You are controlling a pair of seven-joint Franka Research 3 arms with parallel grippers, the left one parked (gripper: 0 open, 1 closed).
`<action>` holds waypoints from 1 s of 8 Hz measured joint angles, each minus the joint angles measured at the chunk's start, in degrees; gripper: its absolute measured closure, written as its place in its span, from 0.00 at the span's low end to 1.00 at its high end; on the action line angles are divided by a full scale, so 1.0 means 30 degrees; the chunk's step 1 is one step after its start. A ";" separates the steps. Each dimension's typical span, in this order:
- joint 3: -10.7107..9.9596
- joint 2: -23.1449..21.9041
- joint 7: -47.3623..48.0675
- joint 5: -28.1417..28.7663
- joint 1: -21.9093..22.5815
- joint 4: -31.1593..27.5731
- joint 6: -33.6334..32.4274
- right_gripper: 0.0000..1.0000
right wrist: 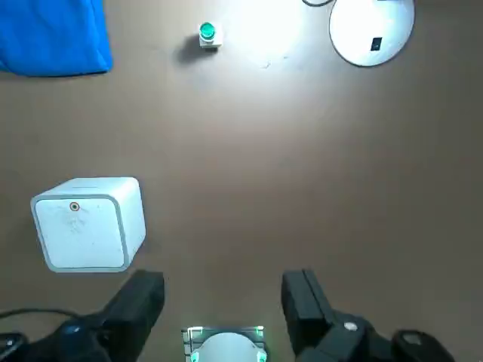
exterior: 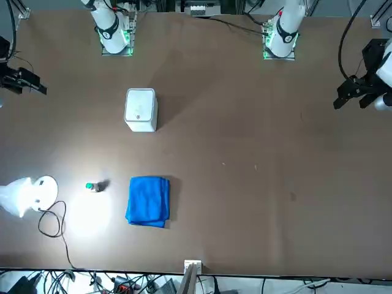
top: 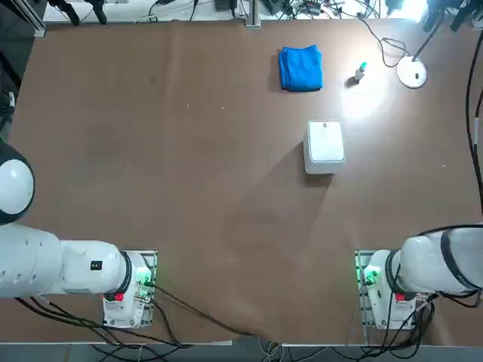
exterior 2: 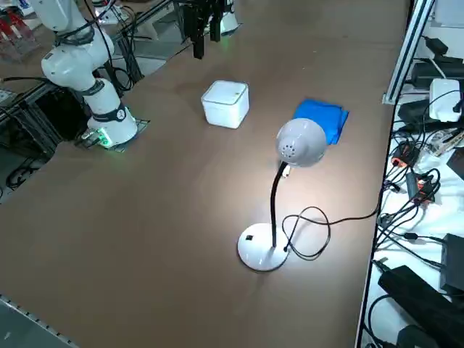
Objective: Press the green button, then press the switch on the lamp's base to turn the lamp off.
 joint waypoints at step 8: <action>0.0116 0.4738 0.0678 -0.0023 0.1609 -0.0940 0.6502 0.98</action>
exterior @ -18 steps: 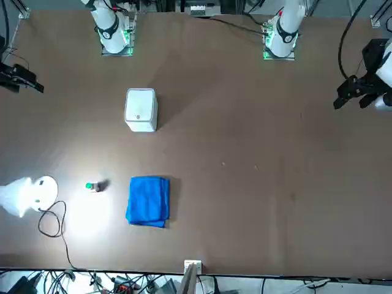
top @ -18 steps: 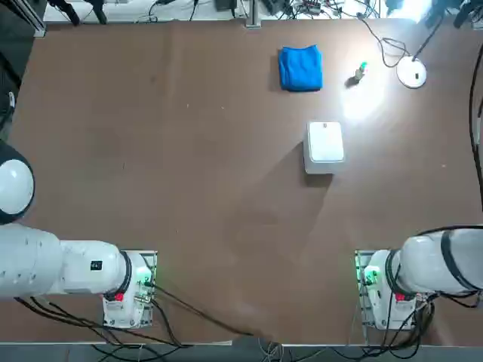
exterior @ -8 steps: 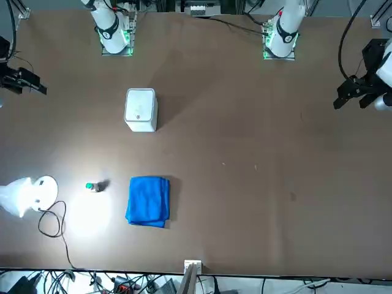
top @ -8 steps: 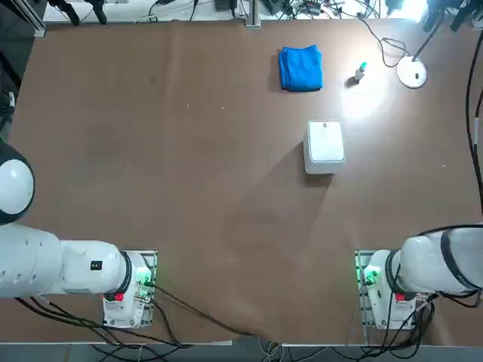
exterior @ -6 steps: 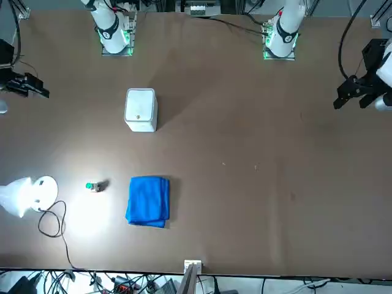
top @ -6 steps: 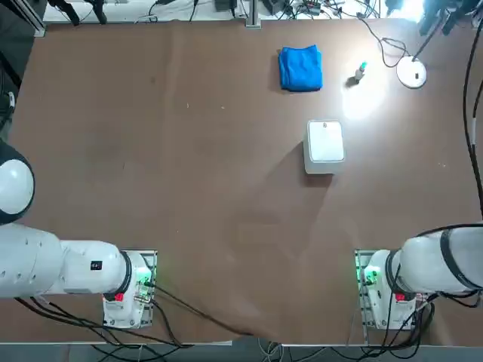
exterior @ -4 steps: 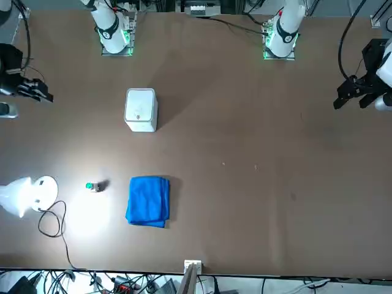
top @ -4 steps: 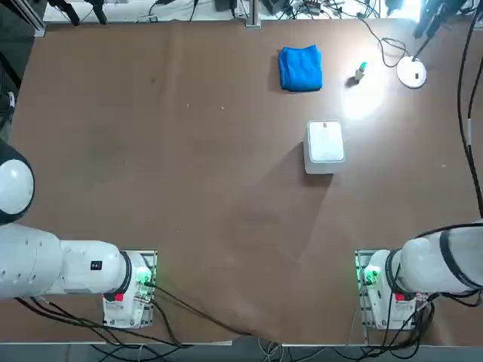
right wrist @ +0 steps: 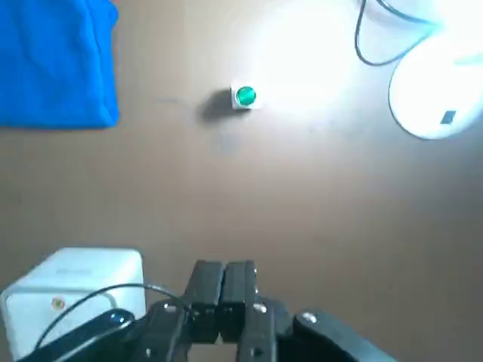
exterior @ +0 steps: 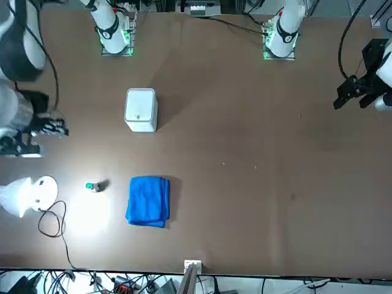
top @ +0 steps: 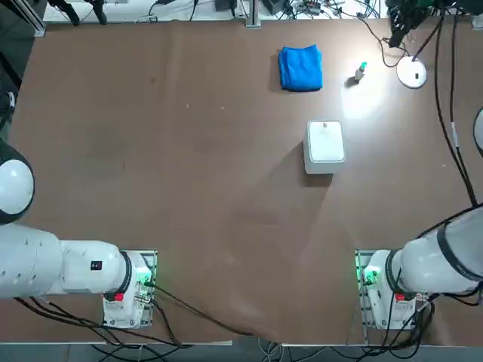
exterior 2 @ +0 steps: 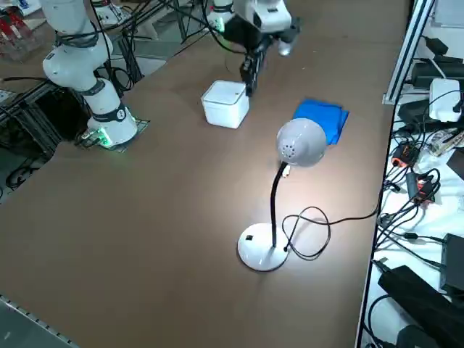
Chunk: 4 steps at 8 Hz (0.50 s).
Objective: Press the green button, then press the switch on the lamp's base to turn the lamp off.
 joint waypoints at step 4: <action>-0.0115 0.2544 0.0053 0.0000 -0.0027 -0.2503 0.7717 0.98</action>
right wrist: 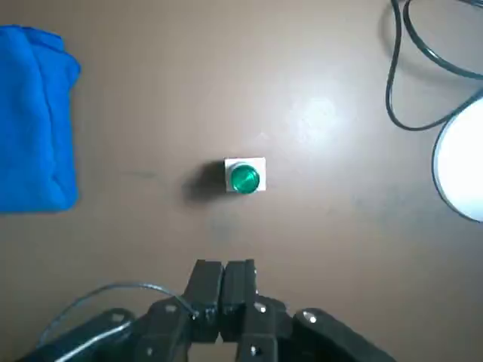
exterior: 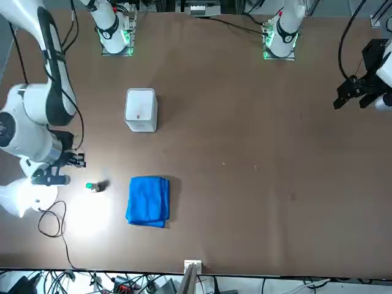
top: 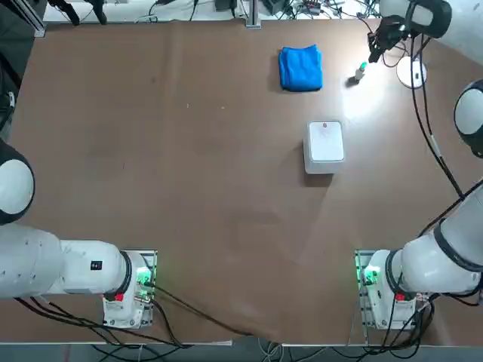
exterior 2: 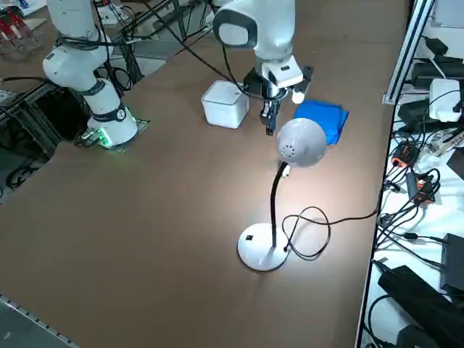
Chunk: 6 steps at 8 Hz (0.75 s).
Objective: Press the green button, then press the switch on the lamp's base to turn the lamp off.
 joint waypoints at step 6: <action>-0.0093 0.1390 0.0063 0.0001 -0.0053 -0.0109 0.3309 0.98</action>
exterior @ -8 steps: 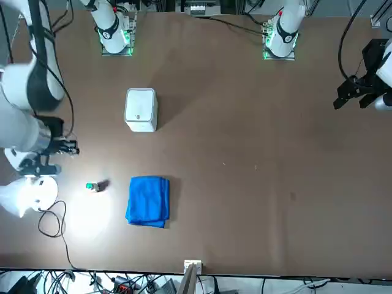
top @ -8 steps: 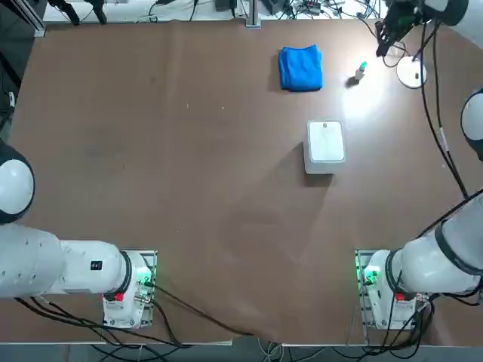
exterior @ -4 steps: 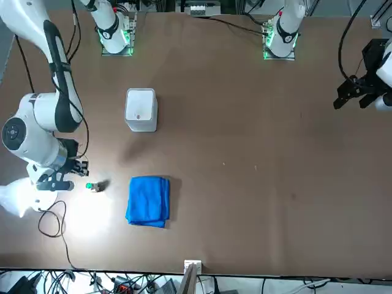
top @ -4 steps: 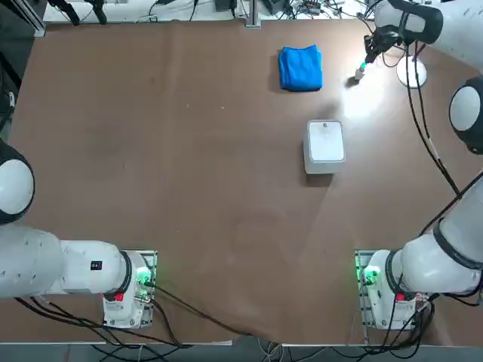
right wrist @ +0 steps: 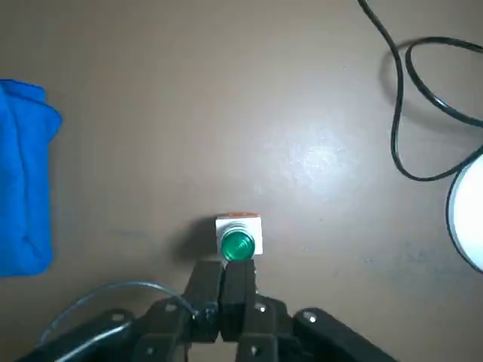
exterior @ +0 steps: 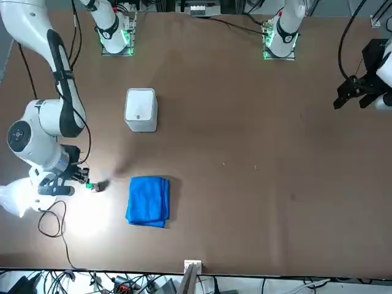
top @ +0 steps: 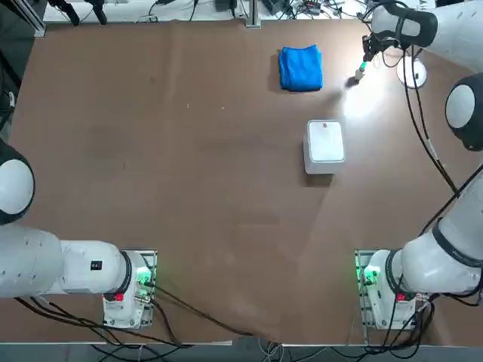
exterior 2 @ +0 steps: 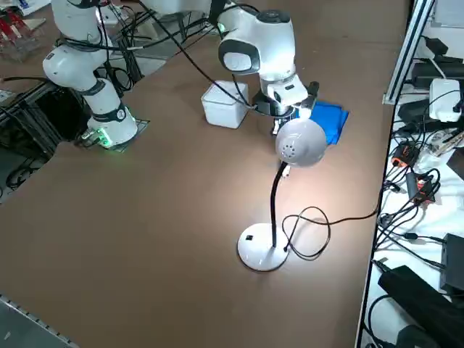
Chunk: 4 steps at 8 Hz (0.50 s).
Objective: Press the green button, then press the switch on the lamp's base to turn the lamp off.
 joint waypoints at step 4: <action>-0.0005 0.0718 0.0035 0.0000 -0.0017 -0.0004 0.0857 0.98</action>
